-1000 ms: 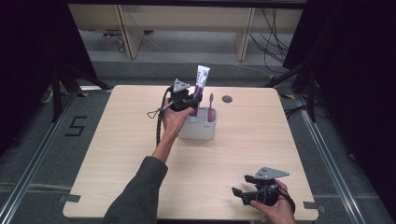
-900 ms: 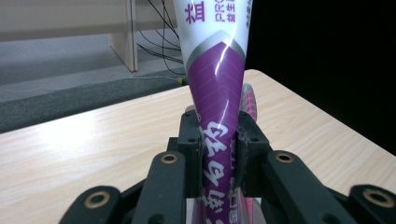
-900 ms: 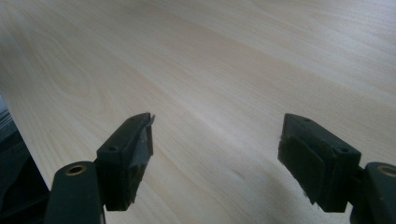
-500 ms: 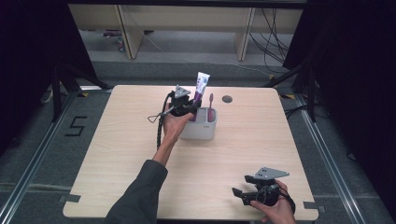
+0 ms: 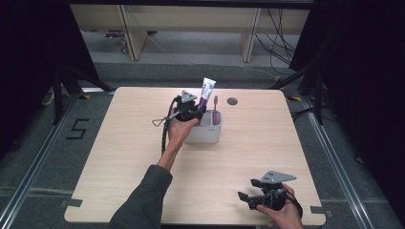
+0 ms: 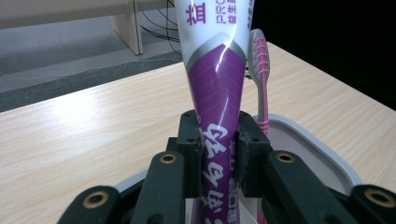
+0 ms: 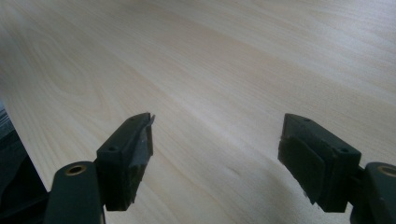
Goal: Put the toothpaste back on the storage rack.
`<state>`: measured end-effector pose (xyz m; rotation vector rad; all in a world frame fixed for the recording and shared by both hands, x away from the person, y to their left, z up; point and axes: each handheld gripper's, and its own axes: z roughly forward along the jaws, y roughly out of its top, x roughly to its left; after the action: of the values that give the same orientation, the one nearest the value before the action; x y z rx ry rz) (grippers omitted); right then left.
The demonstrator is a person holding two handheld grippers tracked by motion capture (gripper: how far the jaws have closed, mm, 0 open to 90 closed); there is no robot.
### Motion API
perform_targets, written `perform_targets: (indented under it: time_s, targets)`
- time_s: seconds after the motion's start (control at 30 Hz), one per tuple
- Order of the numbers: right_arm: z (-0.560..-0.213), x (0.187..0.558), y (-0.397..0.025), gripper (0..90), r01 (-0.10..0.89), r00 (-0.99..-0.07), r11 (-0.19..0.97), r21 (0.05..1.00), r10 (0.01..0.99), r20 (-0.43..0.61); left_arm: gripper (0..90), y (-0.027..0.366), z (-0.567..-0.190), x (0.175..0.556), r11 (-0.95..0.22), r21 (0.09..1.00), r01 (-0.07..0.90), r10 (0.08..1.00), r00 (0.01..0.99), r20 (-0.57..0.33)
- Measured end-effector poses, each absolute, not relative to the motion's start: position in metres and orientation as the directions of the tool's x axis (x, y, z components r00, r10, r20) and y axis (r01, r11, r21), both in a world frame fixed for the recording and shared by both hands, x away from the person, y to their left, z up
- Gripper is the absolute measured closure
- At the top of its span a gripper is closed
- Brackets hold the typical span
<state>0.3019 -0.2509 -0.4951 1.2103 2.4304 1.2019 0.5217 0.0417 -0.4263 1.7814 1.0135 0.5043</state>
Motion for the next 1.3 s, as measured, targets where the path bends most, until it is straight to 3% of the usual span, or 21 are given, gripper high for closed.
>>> perform_targets:
  time_s: [0.33, 0.6, 0.7, 1.0, 1.1, 1.3]
  targets:
    - [-0.496, 0.302, -0.25, 27.0, 0.594, -0.663, 0.353, 0.723, 0.724, 0.191, 73.9, 0.045, -0.43, 0.517, -0.211, 0.888, 0.409, 0.823, 0.565, -0.064]
    - [-0.496, 0.301, -0.249, 27.0, 0.594, -0.665, 0.359, 0.72, 0.722, 0.189, 65.0, 0.043, -0.425, 0.507, -0.237, 0.89, 0.39, 0.815, 0.578, -0.036]
    - [-0.496, 0.301, -0.249, 27.0, 0.593, -0.662, 0.362, 0.719, 0.728, 0.179, 70.2, 0.046, -0.416, 0.501, -0.218, 0.905, 0.364, 0.811, 0.584, -0.039]
    - [-0.496, 0.301, -0.249, 27.0, 0.598, -0.659, 0.36, 0.716, 0.73, 0.182, 66.5, 0.056, -0.407, 0.494, -0.234, 0.899, 0.371, 0.805, 0.593, -0.035]
    - [-0.496, 0.301, -0.249, 27.0, 0.597, -0.659, 0.357, 0.718, 0.729, 0.185, 63.3, 0.06, -0.406, 0.493, -0.224, 0.895, 0.385, 0.806, 0.59, -0.053]
    - [-0.496, 0.301, -0.249, 27.0, 0.594, -0.66, 0.36, 0.72, 0.73, 0.179, 48.2, 0.066, -0.403, 0.489, -0.229, 0.884, 0.407, 0.803, 0.592, -0.065]
